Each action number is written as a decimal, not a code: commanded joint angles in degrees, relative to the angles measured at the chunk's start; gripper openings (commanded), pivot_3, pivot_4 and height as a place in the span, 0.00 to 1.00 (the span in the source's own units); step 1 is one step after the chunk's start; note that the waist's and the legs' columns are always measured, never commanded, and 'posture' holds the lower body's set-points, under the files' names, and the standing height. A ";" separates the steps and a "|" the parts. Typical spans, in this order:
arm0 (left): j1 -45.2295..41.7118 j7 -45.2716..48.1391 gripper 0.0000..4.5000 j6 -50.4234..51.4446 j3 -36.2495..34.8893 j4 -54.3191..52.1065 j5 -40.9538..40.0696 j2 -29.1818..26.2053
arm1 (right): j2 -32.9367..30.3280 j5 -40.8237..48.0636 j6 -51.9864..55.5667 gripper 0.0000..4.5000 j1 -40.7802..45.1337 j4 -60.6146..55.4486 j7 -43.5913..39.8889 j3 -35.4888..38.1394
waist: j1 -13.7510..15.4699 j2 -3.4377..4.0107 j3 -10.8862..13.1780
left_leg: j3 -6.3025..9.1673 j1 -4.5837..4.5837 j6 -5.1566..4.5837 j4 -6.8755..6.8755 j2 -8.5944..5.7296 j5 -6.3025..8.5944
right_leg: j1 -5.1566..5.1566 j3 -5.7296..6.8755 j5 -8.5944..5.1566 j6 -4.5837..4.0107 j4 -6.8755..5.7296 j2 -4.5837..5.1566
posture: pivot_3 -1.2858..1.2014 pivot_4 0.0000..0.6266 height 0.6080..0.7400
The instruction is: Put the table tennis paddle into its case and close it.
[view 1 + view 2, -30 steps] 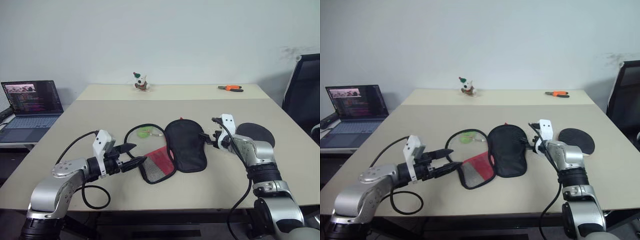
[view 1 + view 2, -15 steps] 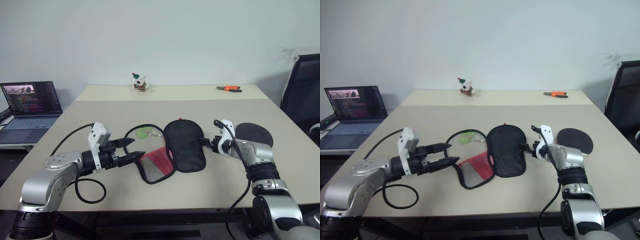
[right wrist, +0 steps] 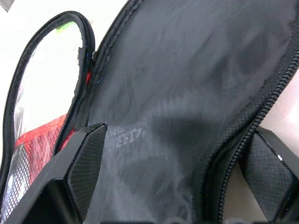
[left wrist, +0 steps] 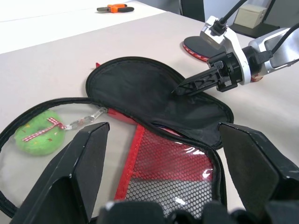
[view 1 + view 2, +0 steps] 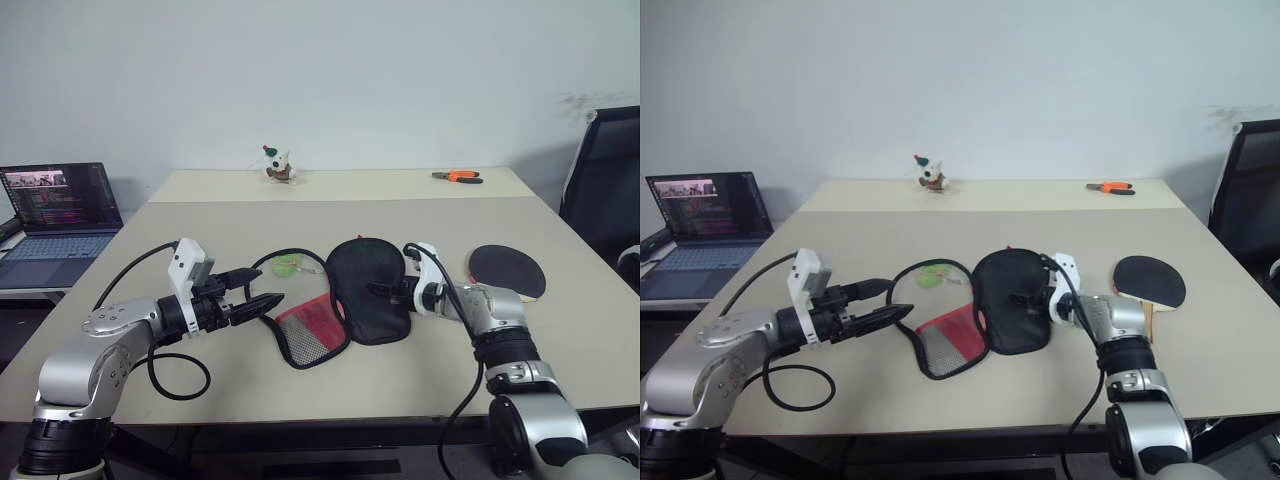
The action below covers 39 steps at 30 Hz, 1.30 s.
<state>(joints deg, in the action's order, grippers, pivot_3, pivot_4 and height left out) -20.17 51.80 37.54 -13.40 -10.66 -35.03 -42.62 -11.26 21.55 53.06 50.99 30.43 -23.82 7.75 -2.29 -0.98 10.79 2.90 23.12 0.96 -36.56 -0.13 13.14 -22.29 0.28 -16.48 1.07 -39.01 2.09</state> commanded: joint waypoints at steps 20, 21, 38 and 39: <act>-4.58 2.81 0.91 -4.00 1.76 3.42 2.58 -1.59 | 2.42 3.46 -5.39 0.01 7.24 10.92 12.95 13.23 | 0.22 0.01 0.01 | -0.02 0.00 0.01 0.10 -0.06 0.00 | -0.01 0.00 0.00 0.00 0.03 0.04 | 0.52 0.24 1.00; -5.06 3.08 0.91 -4.19 2.13 3.83 2.76 -1.54 | 2.25 3.56 -5.48 0.01 7.11 10.98 13.57 13.70 | 0.22 0.01 0.01 | -0.03 0.00 0.01 0.11 -0.06 0.00 | -0.01 -0.01 0.00 0.00 0.03 0.04 | 0.52 0.24 1.00; -11.20 7.05 0.91 -7.02 5.62 9.78 5.49 -1.07 | 1.50 6.46 -8.23 0.01 5.41 10.12 26.60 22.80 | 0.40 0.01 0.01 | -0.05 0.01 0.00 0.20 -0.08 -0.01 | -0.03 0.00 -0.01 0.01 0.06 0.02 | 0.52 0.24 1.00; -11.40 7.16 0.91 -7.13 5.78 9.98 5.59 -1.00 | 1.46 6.47 -8.40 0.01 5.39 10.14 26.80 22.78 | 0.40 0.01 0.01 | -0.06 0.01 0.00 0.20 -0.08 -0.01 | -0.03 -0.01 -0.01 0.01 0.05 0.02 | 0.52 0.24 1.00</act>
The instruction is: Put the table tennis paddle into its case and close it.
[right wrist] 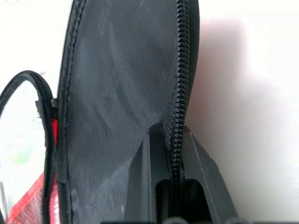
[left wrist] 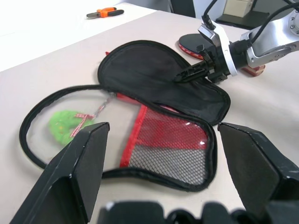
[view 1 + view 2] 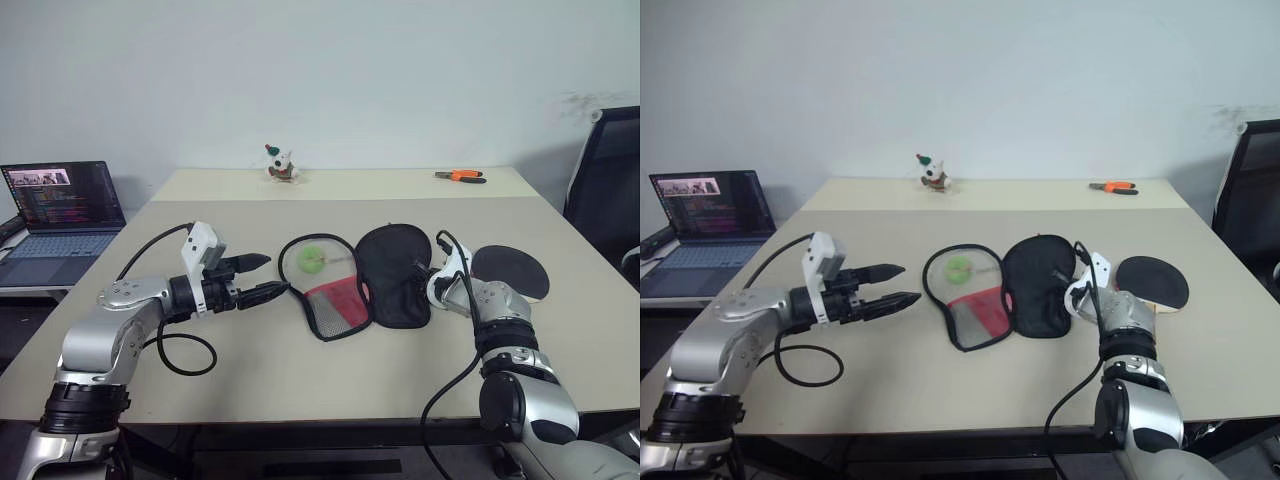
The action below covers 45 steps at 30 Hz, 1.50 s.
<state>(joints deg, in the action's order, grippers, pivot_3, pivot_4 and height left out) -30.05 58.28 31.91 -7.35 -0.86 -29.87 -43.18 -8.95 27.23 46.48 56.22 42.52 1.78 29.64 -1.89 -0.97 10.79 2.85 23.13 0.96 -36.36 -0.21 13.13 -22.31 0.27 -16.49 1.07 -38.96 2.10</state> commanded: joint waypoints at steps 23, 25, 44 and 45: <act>-2.10 1.42 0.91 -2.53 0.18 0.15 0.81 0.67 | -4.27 -5.19 -5.41 0.75 1.14 -3.66 -6.98 -11.64 | -0.03 0.00 0.00 | -0.02 -0.02 0.00 0.04 -0.01 0.00 | -0.01 -0.03 0.00 0.00 -0.01 -0.02 | 0.52 0.24 1.00; -2.08 1.36 0.91 -2.47 0.53 -0.19 0.83 1.14 | -5.92 -6.88 -6.13 0.91 0.58 -5.44 -8.51 -13.85 | -0.02 0.00 0.00 | -0.02 -0.01 0.00 0.04 -0.02 0.00 | -0.02 -0.03 0.00 0.00 0.00 -0.02 | 0.52 0.24 1.00; -11.75 7.60 0.91 -4.09 9.87 3.10 1.82 8.37 | -14.32 -16.01 13.49 1.00 -19.92 -41.45 0.19 -14.82 | 0.15 -0.01 0.01 | 0.01 -0.01 0.04 0.07 -0.07 -0.03 | -0.01 -0.02 -0.03 0.04 -0.02 -0.03 | 0.52 0.24 1.00; -12.93 8.42 0.91 -4.64 10.60 4.03 2.20 8.90 | -14.11 -16.11 14.18 1.00 -20.35 -41.46 0.83 -14.02 | 0.13 -0.01 0.01 | 0.00 0.00 0.04 0.07 -0.07 -0.04 | -0.01 -0.02 -0.03 0.04 -0.01 -0.04 | 0.52 0.24 1.00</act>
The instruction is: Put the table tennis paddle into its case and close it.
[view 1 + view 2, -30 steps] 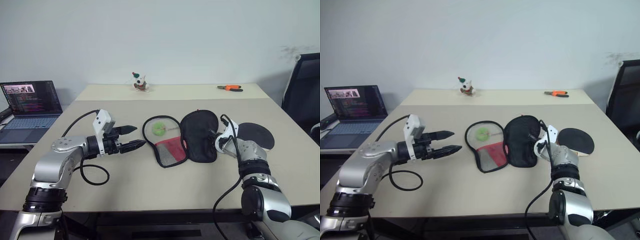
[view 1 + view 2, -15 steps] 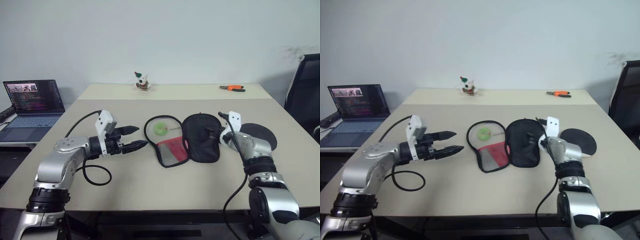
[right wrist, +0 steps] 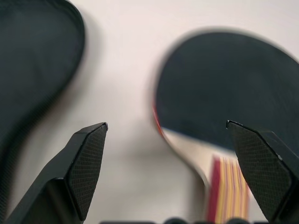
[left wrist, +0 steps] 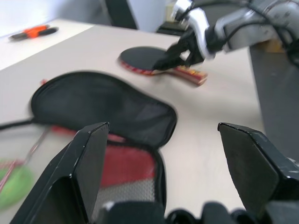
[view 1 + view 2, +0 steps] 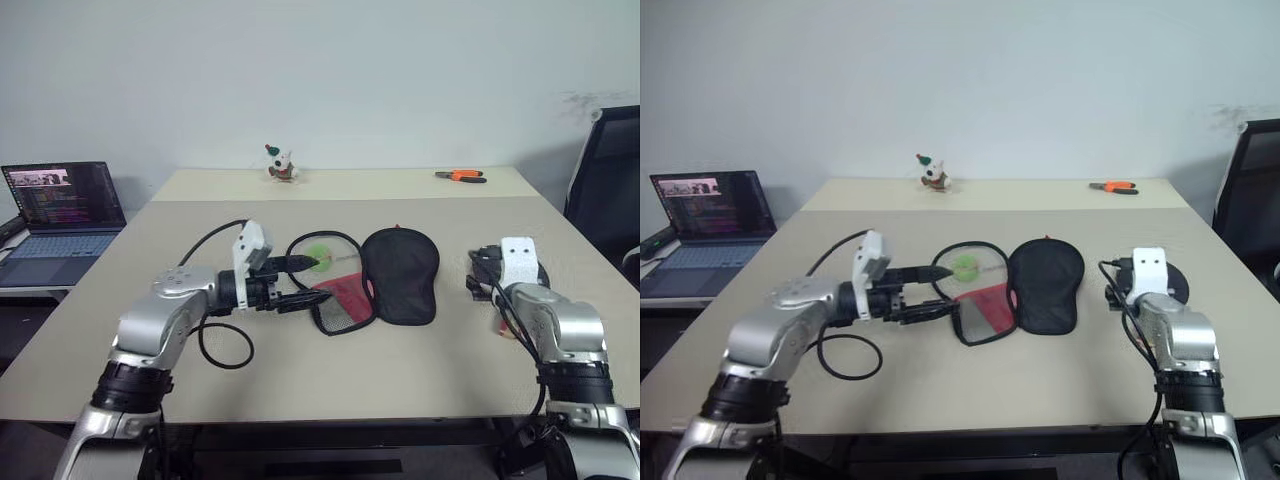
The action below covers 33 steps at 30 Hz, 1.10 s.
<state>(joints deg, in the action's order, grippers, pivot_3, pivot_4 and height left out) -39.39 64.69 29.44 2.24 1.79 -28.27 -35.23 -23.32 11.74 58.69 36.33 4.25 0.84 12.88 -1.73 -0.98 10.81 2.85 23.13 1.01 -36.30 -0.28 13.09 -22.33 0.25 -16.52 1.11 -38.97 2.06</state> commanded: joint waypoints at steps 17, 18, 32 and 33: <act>-7.17 4.96 0.91 -6.32 2.91 5.97 3.53 4.22 | 0.94 -2.04 -0.01 1.00 1.51 9.05 3.52 7.96 | -0.28 -0.01 -0.01 | -0.24 -0.21 -0.01 0.08 -0.01 0.00 | 0.06 -0.28 0.00 0.03 -0.01 -0.03 | 0.52 0.24 1.00; -7.11 4.93 0.91 -6.48 2.90 6.05 3.62 4.21 | 0.72 -2.22 -1.36 1.00 2.33 11.30 3.30 7.77 | -0.33 -0.02 -0.01 | -0.30 -0.23 -0.02 0.08 0.00 0.00 | 0.06 -0.37 0.02 0.05 -0.01 -0.04 | 0.52 0.24 1.00; -5.67 4.32 0.91 -6.95 2.28 5.53 4.29 3.58 | -0.22 -2.04 -8.72 0.60 7.98 26.11 4.42 8.34 | -0.58 -0.14 -0.08 | -0.85 -0.30 -0.09 -0.32 0.02 -0.03 | 0.10 -1.16 0.26 0.46 0.00 -0.08 | 0.52 0.24 1.00; -5.53 4.25 0.91 -6.84 2.17 5.39 4.24 3.49 | -0.16 -2.01 -8.84 0.53 7.89 26.03 4.62 8.35 | -0.51 -0.14 -0.08 | -0.84 -0.28 -0.09 -0.35 0.01 -0.03 | 0.10 -1.16 0.26 0.46 0.00 -0.08 | 0.52 0.24 1.00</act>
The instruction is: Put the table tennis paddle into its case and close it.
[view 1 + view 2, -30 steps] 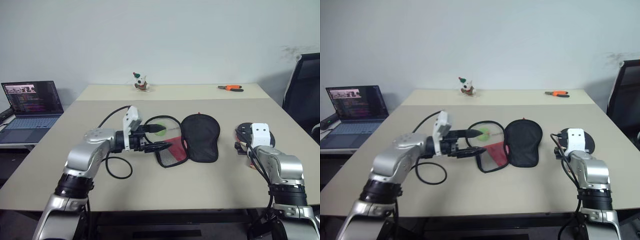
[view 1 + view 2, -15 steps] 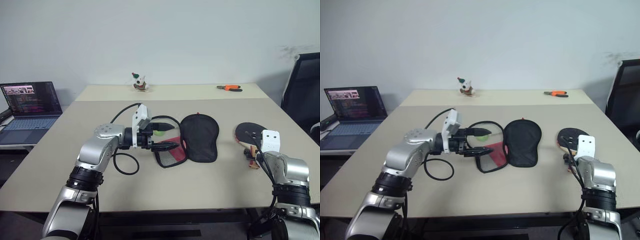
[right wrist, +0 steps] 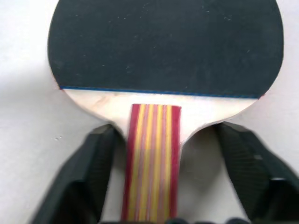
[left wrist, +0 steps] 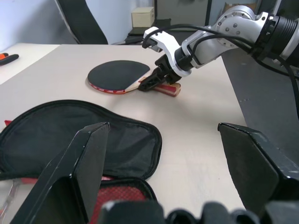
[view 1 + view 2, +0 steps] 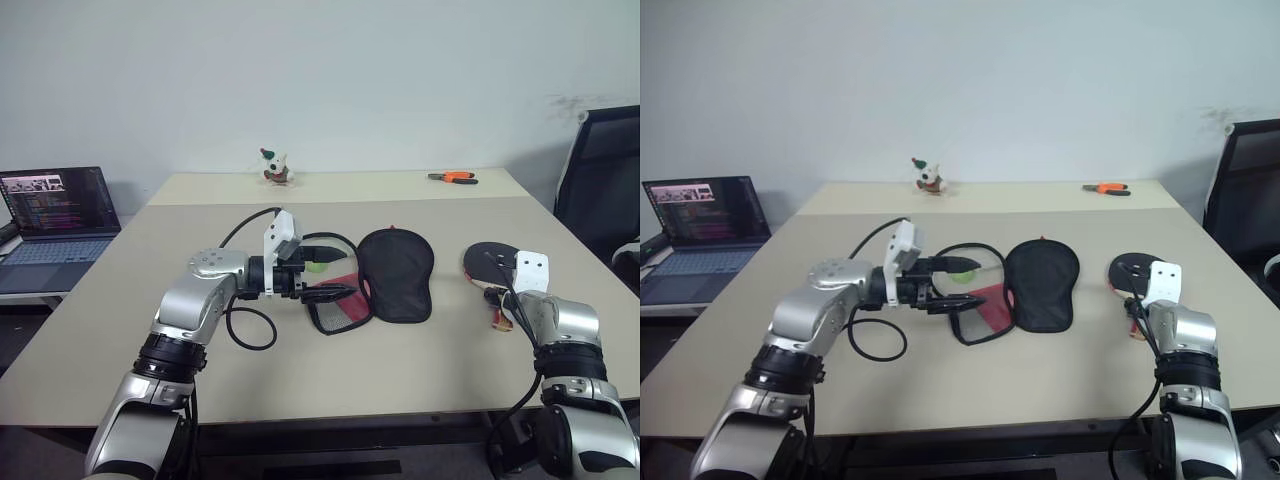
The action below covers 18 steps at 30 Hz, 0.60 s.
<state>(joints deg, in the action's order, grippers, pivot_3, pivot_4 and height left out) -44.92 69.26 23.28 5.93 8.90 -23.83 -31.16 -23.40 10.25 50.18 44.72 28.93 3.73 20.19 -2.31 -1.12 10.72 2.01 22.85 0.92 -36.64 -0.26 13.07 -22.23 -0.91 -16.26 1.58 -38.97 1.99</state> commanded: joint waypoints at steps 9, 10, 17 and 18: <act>1.41 -1.46 0.91 0.63 -3.10 -3.22 -1.04 -1.62 | 0.29 -0.29 -2.52 0.24 -0.58 -2.60 1.18 -0.15 | 0.41 0.00 0.00 | 0.02 0.03 0.00 -0.02 -0.02 0.00 | 0.00 -0.01 0.01 0.02 0.01 0.03 | 0.52 0.24 1.00; 1.83 -1.78 0.91 0.93 -3.51 -3.66 -1.24 -1.88 | 0.34 -0.16 -2.65 0.24 -0.32 -3.90 0.67 -0.58 | 0.41 0.00 0.00 | 0.02 0.03 -0.01 -0.02 -0.02 0.00 | 0.00 -0.01 0.01 0.01 0.01 0.03 | 0.52 0.24 1.00; 7.55 -5.01 0.91 4.00 -7.19 -8.42 -2.94 -4.28 | 6.35 5.37 8.34 0.24 2.99 -19.91 0.49 -0.50 | -0.74 0.07 0.06 | -0.11 0.11 -0.02 0.25 0.04 0.01 | -0.29 -0.08 0.00 -0.03 -0.02 0.02 | 0.52 0.24 1.00; 8.24 -5.65 0.91 4.54 -7.71 -9.18 -3.31 -4.38 | 7.51 5.83 9.64 0.24 3.35 -21.68 0.89 -0.56 | -0.78 0.07 0.06 | -0.12 0.14 -0.01 0.33 0.04 0.01 | -0.39 -0.08 -0.01 -0.05 -0.03 0.02 | 0.52 0.24 1.00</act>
<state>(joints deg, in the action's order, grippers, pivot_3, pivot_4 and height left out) -36.70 64.63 27.27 0.52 2.83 -25.73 -34.64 -16.33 14.50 58.35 44.95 13.39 4.17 19.40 -3.10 -1.05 10.79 1.88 23.04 0.91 -36.26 -0.21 13.07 -22.71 -0.99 -16.28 1.50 -39.01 2.01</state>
